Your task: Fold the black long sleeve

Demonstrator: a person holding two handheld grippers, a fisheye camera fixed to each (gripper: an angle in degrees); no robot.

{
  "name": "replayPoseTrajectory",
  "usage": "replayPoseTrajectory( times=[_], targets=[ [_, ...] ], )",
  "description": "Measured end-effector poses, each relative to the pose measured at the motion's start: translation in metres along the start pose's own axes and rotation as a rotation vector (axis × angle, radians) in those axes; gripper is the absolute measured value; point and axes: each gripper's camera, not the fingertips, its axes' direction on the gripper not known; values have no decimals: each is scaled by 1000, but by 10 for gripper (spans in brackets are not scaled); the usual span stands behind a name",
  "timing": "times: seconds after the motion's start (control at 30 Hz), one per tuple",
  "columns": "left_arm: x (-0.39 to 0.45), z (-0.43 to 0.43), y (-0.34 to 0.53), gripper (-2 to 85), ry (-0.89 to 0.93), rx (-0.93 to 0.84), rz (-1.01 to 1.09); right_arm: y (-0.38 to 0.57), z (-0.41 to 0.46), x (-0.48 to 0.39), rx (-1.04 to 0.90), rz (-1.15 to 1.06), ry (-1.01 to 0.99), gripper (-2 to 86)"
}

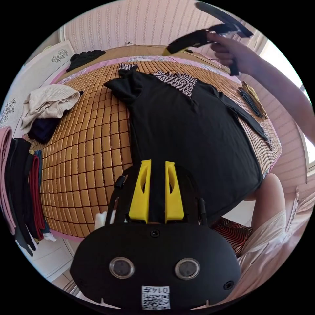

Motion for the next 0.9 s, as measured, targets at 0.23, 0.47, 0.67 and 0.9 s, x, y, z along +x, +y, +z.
replayPoseTrajectory(
  times=[0.23, 0.47, 0.67, 0.9],
  targets=[
    [-21, -13, 26, 70, 76, 23, -1, -157, 151, 15, -128, 171, -29, 118],
    [-40, -35, 48, 63, 102, 66, 0, -192, 208, 32, -193, 257, 116, -4],
    [-54, -54, 66, 59, 126, 92, -18, -212, 172, 19, -46, 31, 21, -7],
    [-57, -79, 83, 63, 85, 109, -28, -228, 219, 15, -244, 49, 48, 127]
  ],
)
